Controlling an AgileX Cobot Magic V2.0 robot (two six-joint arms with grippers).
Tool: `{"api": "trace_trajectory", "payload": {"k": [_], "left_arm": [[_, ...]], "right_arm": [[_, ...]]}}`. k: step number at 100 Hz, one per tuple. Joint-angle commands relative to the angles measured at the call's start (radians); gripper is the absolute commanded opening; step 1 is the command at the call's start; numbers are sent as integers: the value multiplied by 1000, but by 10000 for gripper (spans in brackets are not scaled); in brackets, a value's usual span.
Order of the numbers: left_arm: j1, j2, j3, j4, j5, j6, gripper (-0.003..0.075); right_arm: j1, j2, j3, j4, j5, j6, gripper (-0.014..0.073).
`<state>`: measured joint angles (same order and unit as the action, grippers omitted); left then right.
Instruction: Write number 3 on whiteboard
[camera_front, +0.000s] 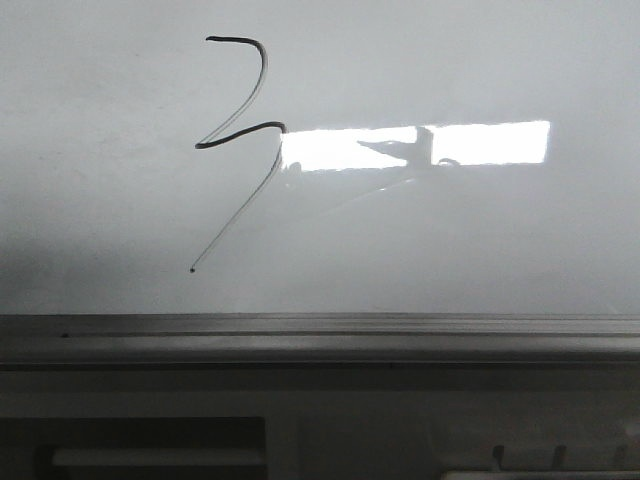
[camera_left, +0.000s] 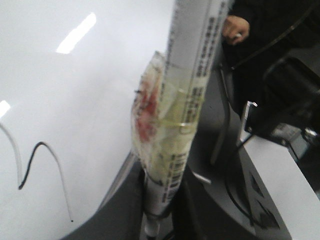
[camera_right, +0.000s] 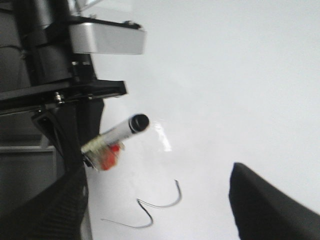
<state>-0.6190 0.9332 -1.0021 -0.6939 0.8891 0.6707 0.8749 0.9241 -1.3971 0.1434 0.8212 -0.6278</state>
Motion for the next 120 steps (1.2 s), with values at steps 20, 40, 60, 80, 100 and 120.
{"api": "trace_trajectory", "payload": {"k": [20, 40, 60, 80, 100, 120], "left_arm": [[-1, -72, 295, -56, -539, -166, -21], [-1, -49, 394, -122, -752, -185, -21], [-1, 35, 395, -122, -810, -185, -21], [-1, 147, 395, -134, -814, -185, -20], [32, 209, 393, -134, -815, -183, -20], [113, 212, 363, -139, -738, -181, -20]], "right_arm": [[-1, -207, 159, -324, -21, 286, -33], [-1, -329, 410, -324, -155, 391, -62], [-1, -360, 603, -324, -260, 500, -62], [-1, -360, 664, -306, -323, 561, -62], [-1, -360, 664, -255, -330, 561, -62], [-1, -360, 664, -203, -330, 561, -62]]}}
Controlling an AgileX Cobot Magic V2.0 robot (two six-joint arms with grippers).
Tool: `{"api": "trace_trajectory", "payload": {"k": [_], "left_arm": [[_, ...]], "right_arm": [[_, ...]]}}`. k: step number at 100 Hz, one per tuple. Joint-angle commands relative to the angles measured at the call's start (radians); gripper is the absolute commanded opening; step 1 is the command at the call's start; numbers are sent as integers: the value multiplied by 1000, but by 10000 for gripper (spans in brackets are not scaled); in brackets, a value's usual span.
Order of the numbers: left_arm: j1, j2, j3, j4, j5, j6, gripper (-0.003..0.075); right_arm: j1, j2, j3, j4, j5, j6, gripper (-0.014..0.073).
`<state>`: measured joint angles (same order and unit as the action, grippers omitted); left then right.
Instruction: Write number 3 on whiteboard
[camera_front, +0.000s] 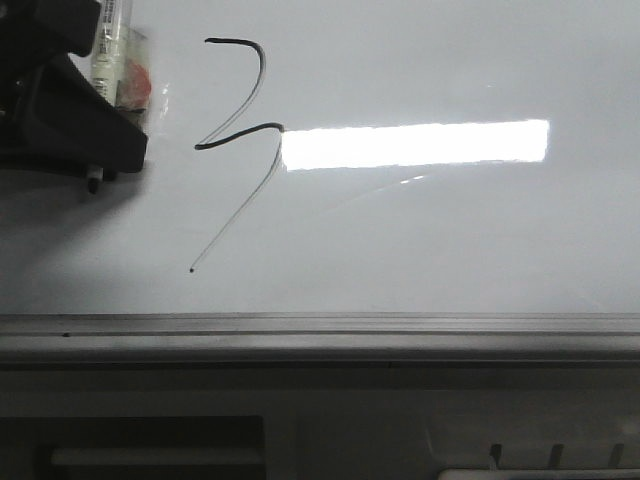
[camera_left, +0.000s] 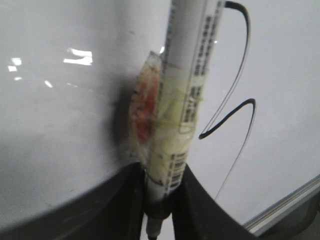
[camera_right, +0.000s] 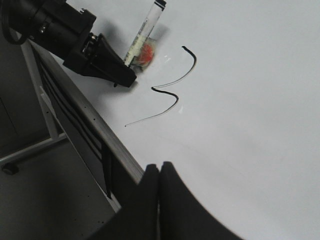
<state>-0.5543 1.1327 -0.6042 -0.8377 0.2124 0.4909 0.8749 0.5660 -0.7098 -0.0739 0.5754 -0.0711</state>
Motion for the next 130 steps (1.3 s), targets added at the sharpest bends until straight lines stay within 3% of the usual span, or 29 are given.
{"api": "trace_trajectory", "payload": {"k": [1, 22, 56, 130], "left_arm": [[51, 13, -37, 5, -47, 1, -20], [101, 13, -114, -47, 121, 27, -20], [166, 45, -134, -66, 108, 29, -20], [165, 138, -134, -88, 69, 29, -13]], "right_arm": [[-1, -2, -23, 15, -84, 4, -62], [-1, -2, -23, 27, -89, 4, -62], [-1, -2, -23, 34, -126, 4, -62], [-1, -2, -23, 36, -123, 4, -62]]}}
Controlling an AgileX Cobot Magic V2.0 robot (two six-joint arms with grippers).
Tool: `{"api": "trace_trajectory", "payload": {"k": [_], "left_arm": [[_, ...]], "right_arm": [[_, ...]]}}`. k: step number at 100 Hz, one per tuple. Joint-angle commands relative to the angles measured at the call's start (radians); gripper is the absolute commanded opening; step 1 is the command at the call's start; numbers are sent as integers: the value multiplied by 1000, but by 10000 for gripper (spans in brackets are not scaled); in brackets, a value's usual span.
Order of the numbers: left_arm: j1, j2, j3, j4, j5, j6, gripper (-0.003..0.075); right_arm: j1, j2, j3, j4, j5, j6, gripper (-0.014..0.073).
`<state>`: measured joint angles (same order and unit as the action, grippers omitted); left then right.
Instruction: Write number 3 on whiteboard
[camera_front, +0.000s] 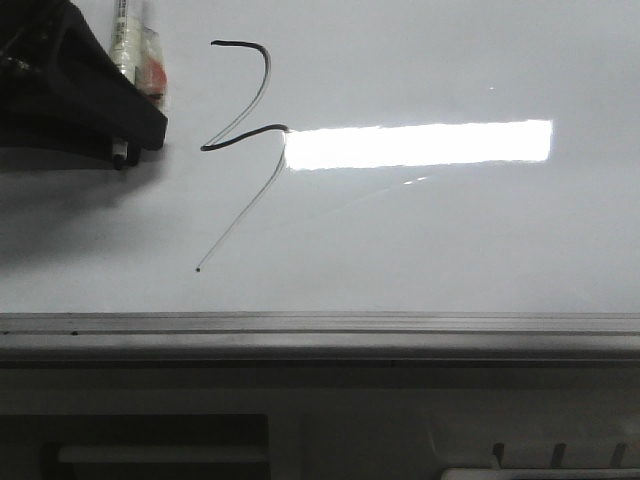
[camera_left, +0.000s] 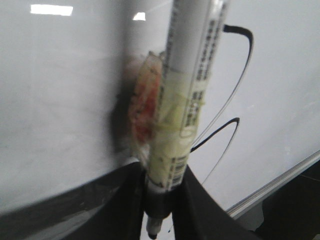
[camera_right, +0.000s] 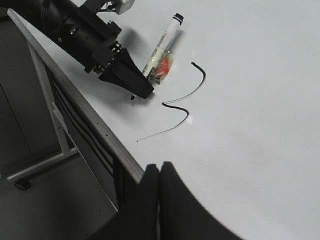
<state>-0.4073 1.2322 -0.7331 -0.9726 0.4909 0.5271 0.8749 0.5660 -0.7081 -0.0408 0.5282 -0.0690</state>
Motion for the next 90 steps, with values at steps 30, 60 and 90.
{"api": "trace_trajectory", "payload": {"k": [30, 60, 90], "left_arm": [[18, 38, -5, 47, -262, -8, 242], [18, 38, -5, 40, -297, -8, 327], [18, 23, -5, 21, -311, -6, 536]], "right_arm": [[-1, -2, -25, 3, -76, 2, -62], [-1, -2, -25, 3, -76, 2, -62], [-1, 2, -25, 3, -77, 2, -62]]}}
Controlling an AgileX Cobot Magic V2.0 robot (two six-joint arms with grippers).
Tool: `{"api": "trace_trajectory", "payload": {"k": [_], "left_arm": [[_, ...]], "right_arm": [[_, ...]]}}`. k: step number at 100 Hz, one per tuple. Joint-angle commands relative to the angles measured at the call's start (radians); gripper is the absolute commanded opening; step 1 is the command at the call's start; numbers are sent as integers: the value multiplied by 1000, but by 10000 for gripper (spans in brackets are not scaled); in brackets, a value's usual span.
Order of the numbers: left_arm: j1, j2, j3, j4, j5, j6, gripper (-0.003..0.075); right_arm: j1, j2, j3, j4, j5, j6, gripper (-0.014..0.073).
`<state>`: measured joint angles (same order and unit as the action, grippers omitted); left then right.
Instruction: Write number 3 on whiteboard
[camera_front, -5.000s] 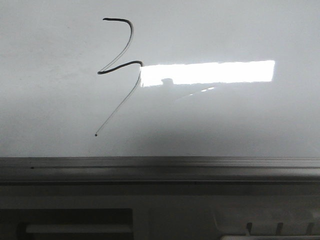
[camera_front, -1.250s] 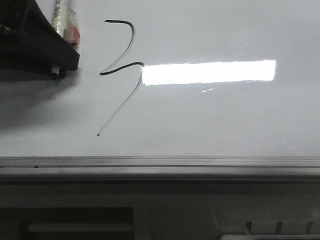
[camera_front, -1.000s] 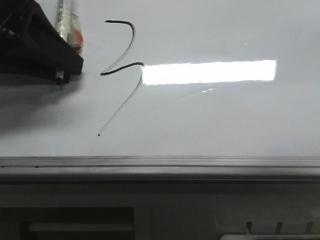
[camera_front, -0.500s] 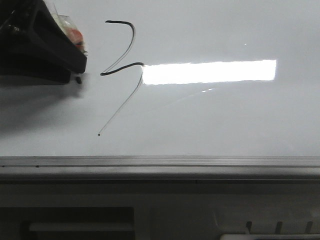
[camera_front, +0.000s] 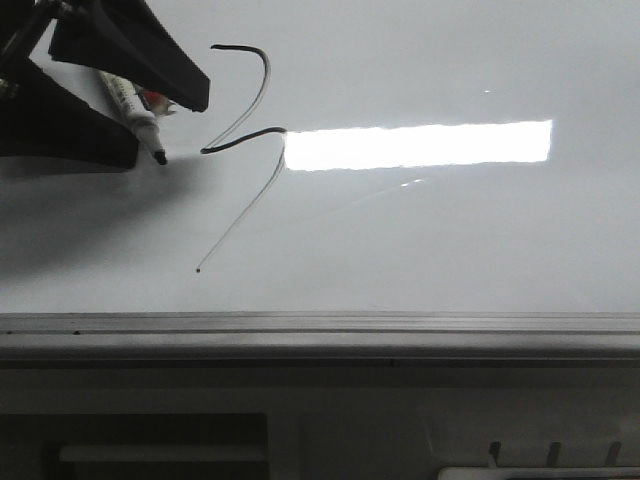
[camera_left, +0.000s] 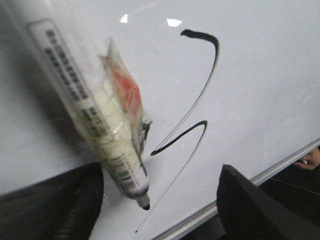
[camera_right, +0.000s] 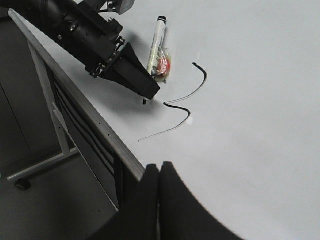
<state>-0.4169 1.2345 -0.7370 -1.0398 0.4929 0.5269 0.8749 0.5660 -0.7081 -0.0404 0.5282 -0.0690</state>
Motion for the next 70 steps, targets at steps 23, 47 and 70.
{"api": "trace_trajectory", "payload": {"k": [23, 47, 70], "left_arm": [[26, -158, -1, 200, -352, -3, 533], [26, -492, 50, 310, -252, -3, 408], [26, -842, 243, 347, -226, -3, 47]], "right_arm": [[-1, 0, -23, 3, -76, 2, -62], [-1, -104, 79, 3, -115, 2, -62], [-1, -296, 291, -41, -227, 2, -62]]}}
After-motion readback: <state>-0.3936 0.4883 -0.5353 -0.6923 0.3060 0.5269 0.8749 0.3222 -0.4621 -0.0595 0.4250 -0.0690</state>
